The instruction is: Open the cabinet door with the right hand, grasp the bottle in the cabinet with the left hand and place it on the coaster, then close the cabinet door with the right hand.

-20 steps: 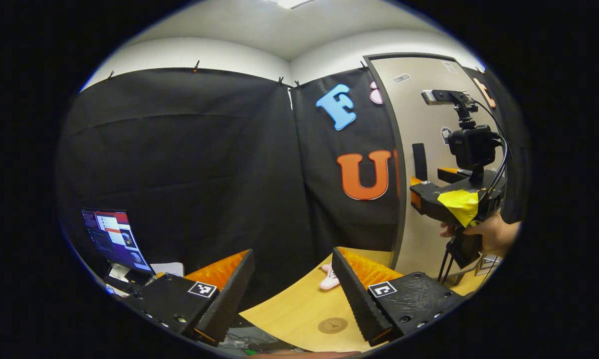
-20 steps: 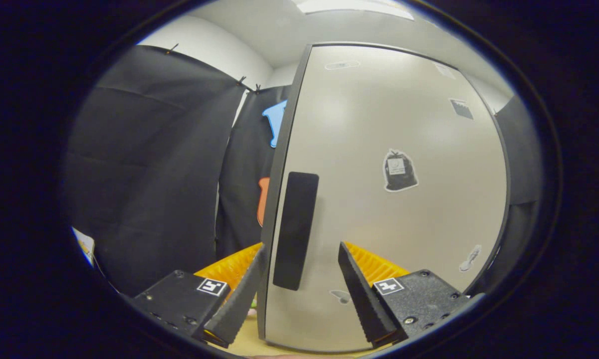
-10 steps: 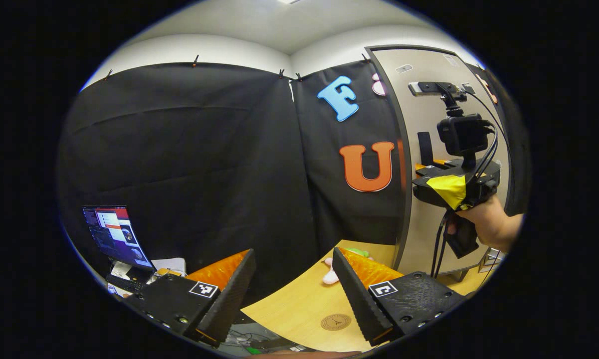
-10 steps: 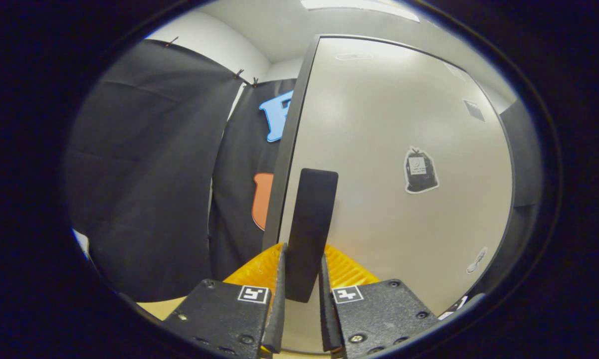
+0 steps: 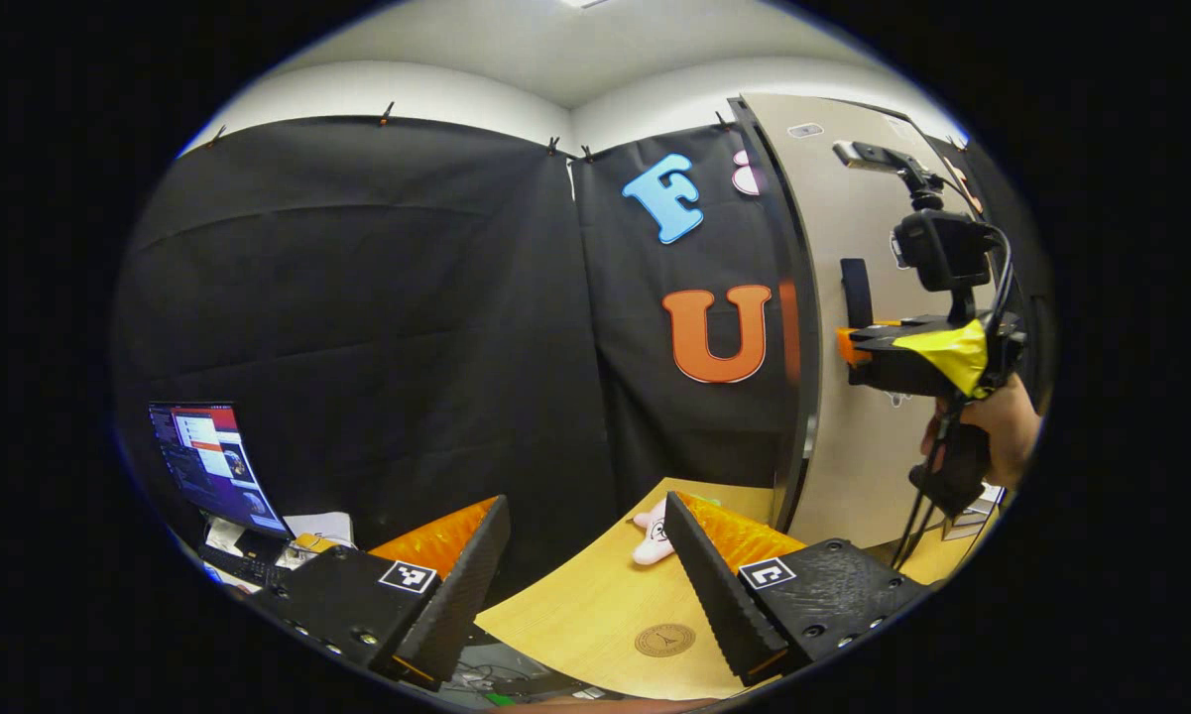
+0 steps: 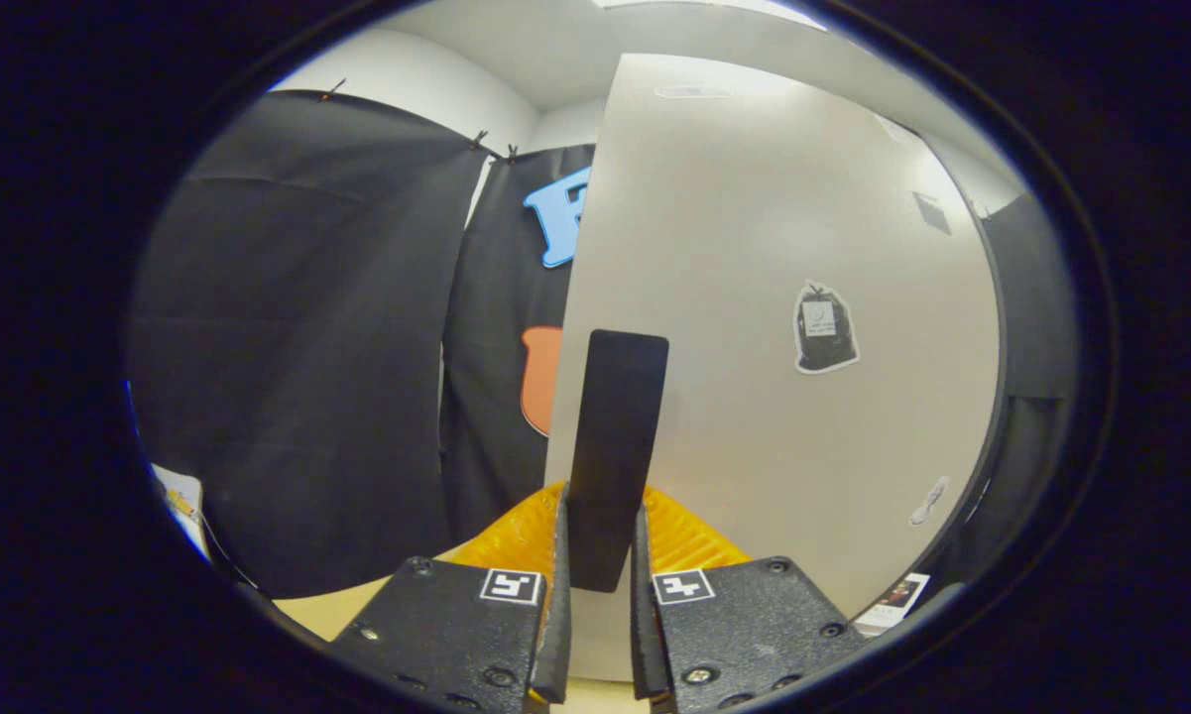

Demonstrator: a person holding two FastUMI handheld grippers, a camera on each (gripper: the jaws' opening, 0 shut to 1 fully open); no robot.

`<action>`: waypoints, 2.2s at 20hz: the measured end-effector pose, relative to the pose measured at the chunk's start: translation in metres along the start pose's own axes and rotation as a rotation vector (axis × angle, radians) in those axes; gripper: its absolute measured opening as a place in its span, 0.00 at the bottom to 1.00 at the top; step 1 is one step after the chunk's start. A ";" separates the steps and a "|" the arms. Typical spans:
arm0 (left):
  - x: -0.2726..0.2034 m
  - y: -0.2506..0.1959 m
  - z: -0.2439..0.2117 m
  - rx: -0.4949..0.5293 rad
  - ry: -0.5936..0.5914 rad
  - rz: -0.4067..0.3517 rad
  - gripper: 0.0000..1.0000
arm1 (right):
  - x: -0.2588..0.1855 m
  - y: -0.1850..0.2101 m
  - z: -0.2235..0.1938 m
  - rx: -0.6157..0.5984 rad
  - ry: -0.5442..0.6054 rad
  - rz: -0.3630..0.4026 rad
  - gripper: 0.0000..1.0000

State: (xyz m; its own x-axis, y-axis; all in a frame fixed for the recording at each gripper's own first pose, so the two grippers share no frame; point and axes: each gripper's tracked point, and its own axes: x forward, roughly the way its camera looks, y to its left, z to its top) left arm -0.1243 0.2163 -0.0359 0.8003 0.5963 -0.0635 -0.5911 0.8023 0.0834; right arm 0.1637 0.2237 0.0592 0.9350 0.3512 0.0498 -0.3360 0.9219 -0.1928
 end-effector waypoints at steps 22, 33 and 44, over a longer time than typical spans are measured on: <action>0.012 -0.086 0.009 0.043 -0.079 -0.361 0.95 | -0.163 -0.066 -0.005 0.035 0.100 0.043 0.26; 0.016 -0.209 0.018 0.057 -0.099 -0.582 0.95 | -0.242 -0.145 -0.030 0.196 0.121 -0.223 0.25; 0.082 -0.349 0.060 0.018 -0.168 -0.603 0.95 | -0.264 -0.211 -0.036 0.137 0.096 -0.398 0.20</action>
State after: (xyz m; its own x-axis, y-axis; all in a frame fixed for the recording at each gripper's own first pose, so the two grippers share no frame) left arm 0.1536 -0.0164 -0.0105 0.9983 0.0250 0.0525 -0.0301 0.9947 0.0983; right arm -0.0082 -0.0693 0.0517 0.9989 -0.0469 0.0017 0.0469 0.9979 -0.0449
